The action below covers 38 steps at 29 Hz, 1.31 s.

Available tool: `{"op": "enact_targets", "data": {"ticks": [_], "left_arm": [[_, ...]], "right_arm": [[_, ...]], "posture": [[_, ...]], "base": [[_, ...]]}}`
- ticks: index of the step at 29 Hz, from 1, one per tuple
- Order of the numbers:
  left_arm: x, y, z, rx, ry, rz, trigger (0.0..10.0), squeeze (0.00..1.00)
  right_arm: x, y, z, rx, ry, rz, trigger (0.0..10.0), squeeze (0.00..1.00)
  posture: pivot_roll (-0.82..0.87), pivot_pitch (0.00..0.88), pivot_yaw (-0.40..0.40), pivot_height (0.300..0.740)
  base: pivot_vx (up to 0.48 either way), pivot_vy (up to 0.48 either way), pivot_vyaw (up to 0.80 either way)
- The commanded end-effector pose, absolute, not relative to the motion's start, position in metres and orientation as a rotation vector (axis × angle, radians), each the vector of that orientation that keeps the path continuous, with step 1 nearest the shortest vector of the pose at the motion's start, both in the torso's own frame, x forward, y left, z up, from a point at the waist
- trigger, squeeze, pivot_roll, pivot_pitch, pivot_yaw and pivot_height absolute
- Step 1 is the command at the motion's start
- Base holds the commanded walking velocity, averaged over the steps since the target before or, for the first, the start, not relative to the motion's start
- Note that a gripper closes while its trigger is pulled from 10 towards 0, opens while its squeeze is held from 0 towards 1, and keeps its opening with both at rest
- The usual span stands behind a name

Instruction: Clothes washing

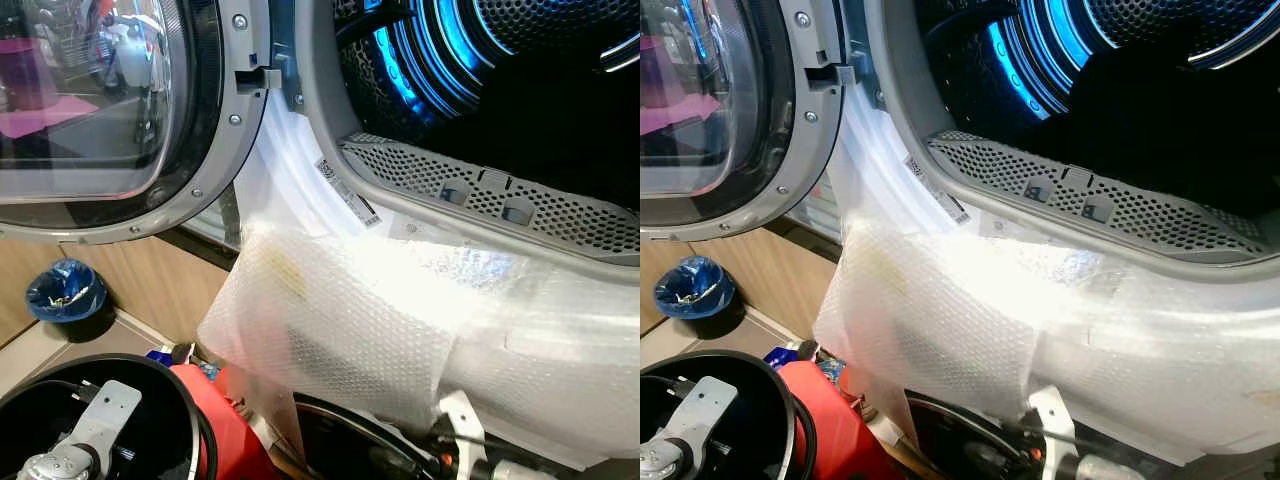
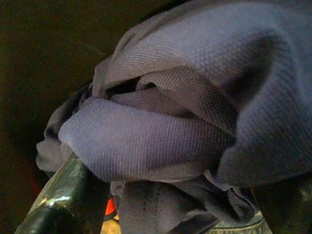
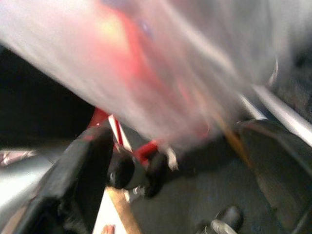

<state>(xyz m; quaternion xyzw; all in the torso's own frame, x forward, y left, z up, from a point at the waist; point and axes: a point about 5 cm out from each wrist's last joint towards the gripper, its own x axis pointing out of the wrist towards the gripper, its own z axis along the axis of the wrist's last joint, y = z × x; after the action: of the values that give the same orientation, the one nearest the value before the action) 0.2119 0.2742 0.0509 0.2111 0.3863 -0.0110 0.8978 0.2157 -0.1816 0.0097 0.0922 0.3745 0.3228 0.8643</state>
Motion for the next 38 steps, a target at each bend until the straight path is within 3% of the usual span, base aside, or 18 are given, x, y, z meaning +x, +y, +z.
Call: {"op": "enact_targets", "data": {"ticks": [1, 4, 10, 26, 38], "left_arm": [[0.211, 0.277, 0.053, 0.476, 0.803, -0.018, 10.0, 0.0], [0.211, 0.267, 0.052, 0.407, 0.813, -0.046, 10.0, 0.0], [0.212, 0.268, 0.043, 0.44, 0.872, -0.032, 10.0, 0.0], [0.233, 0.274, 0.038, 0.771, 0.87, 0.024, 10.0, 0.0], [0.232, 0.252, 0.0, 0.874, 0.951, -0.164, 10.0, 0.0]], "right_arm": [[0.214, -0.181, 0.006, 0.18, 0.787, 0.672, 10.0, 0.0], [0.201, -0.184, -0.024, 0.223, 0.862, 0.595, 10.0, 0.0], [0.207, -0.186, -0.031, 0.291, 0.83, 0.496, 10.0, 0.0], [0.202, -0.192, -0.057, 0.4, 0.834, 0.228, 10.0, 0.0], [0.198, -0.198, -0.065, 0.413, 0.832, 0.105, 10.0, 0.0]], "posture": [[0.05, 0.101, -0.046, 0.74], [0.05, 0.099, -0.046, 0.74], [0.04, 0.098, -0.043, 0.74], [0.04, 0.09, -0.049, 0.74], [0.03, 0.065, -0.043, 0.74]], "base": [[0.0, 0.0, 0.0], [0.0, 0.0, 0.0], [0.0, 0.0, 0.0], [0.0, 0.0, 0.0], [0.0, 0.0, 0.0]]}}
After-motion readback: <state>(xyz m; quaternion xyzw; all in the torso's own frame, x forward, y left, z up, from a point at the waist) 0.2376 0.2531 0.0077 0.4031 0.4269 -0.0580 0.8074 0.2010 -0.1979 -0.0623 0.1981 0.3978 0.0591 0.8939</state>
